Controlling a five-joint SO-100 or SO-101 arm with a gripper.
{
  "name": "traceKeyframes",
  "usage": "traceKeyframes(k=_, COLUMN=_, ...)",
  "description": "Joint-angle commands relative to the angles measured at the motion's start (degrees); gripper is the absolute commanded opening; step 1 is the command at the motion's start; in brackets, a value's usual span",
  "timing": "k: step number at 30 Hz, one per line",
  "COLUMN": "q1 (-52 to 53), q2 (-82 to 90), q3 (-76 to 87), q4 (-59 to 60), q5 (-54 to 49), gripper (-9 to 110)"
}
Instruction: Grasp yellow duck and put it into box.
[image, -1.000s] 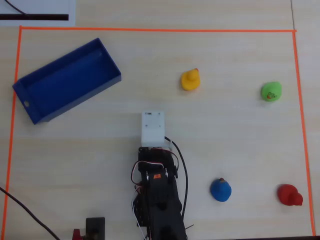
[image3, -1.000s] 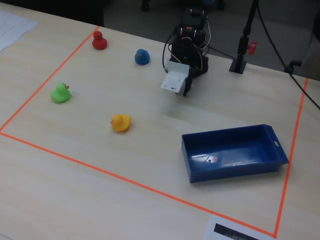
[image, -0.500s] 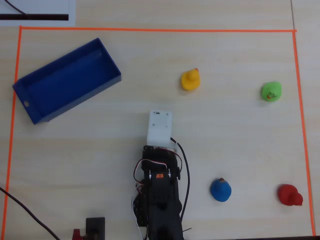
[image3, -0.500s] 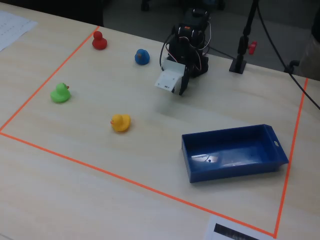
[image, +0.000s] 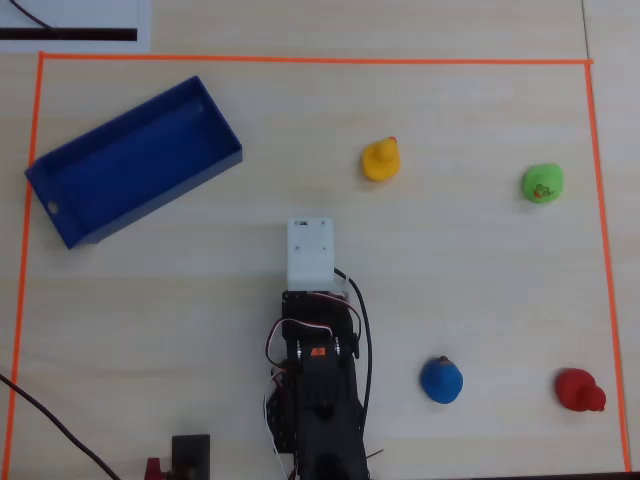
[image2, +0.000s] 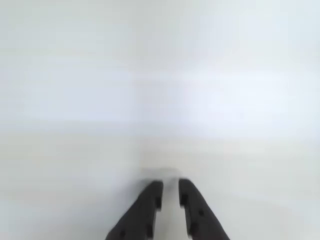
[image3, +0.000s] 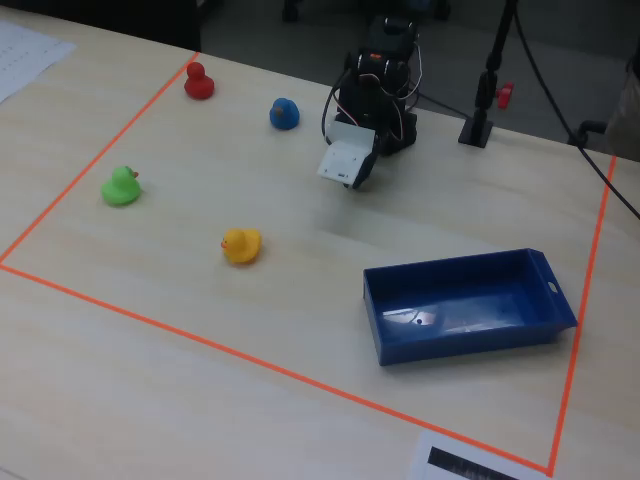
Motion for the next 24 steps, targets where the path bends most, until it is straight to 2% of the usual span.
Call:
traceKeyframes(k=1, q1=0.1, q2=-1.1, q3=-1.1, q4=-8.7, q5=-0.2, gripper=0)
traceKeyframes(k=6, q1=-0.4, q2=-12.5, q3=-9.6, q4=-18.3, q5=1.4, gripper=0)
traceKeyframes(k=16, q1=2.9, q2=-47.0, q3=-40.3, q4=-26.7, q5=8.3, gripper=0)
traceKeyframes(k=20, q1=7.0, q2=-60.6, q3=-51.9, q4=-31.2, q5=11.3, gripper=17)
traceKeyframes(k=24, q1=11.4, q2=-70.2, q3=-58.7, q4=-36.5, q5=12.6, gripper=21)
